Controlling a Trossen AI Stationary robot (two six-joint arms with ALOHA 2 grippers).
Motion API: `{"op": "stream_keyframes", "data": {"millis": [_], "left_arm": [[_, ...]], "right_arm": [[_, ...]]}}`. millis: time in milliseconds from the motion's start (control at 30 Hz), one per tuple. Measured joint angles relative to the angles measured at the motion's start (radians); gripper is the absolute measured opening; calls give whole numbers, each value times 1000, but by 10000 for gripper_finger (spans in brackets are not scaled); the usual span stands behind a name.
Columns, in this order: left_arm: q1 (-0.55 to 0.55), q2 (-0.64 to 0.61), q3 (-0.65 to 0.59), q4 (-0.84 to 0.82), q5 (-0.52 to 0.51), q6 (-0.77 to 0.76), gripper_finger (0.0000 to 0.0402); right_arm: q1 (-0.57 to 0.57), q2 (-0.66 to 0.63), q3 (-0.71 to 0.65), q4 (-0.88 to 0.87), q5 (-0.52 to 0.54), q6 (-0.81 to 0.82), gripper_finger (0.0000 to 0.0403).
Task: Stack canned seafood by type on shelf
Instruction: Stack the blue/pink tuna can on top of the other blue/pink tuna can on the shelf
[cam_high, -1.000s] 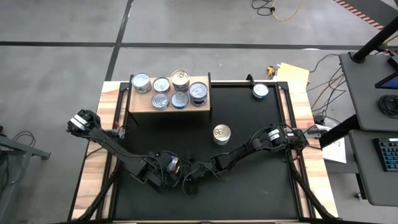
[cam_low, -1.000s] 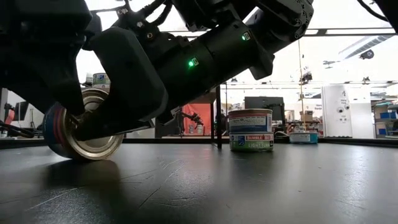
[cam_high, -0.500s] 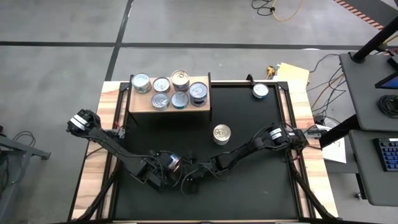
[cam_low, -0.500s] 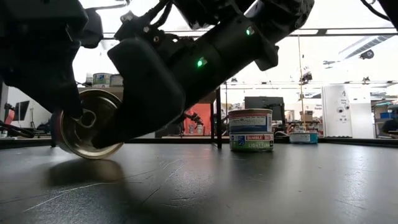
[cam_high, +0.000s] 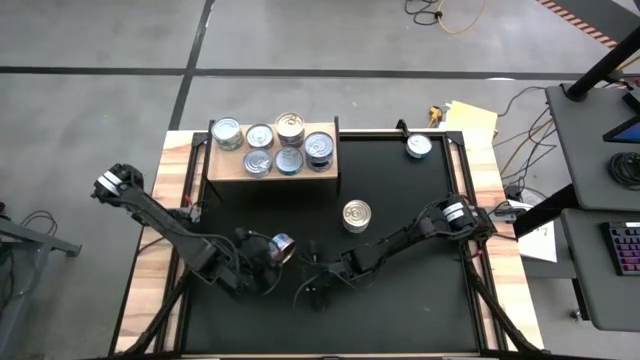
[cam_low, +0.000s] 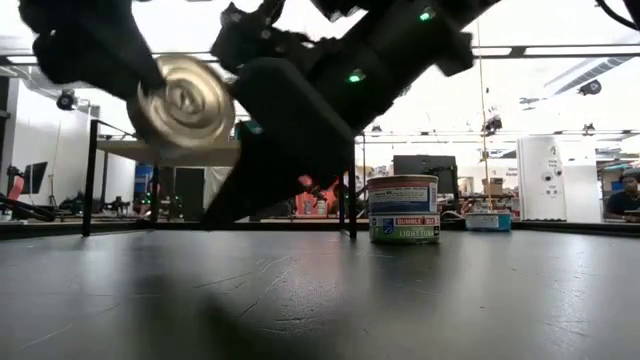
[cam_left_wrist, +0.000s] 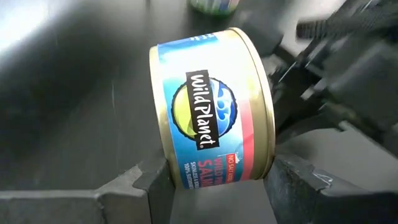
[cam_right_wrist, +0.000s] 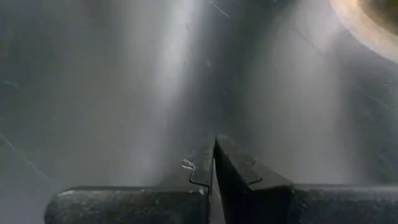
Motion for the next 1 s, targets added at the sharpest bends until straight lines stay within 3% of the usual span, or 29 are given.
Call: {"op": "stream_keyframes", "data": {"millis": [100, 233, 367, 500, 600, 733, 833, 1000], "left_arm": [[-15, -59, -9, 18, -61, 58, 183], [-45, -143, -67, 132, -138, 123, 183], [-59, -211, -199, 472, -156, 264, 183], [-59, -246, -358, 896, -135, 393, 183], [-58, -256, -466, 1177, -95, 413, 183], [-54, -256, -569, 1448, -46, 317, 183], [-53, -248, -597, 1504, -32, 274, 183], [-53, -244, -598, 1541, -32, 222, 183]], "right_arm": [[17, -35, -38, -30, 68, -2, 9], [27, -116, -134, -14, 83, 10, 9], [32, -210, -237, 67, 96, -8, 9], [60, -297, -304, 140, 176, -89, 9], [98, -348, -329, 169, 235, -195, 9], [159, -396, -344, 218, 351, -373, 9], [193, -407, -339, 255, 447, -551, 9], [195, -405, -286, 255, 480, -881, 11]]}}
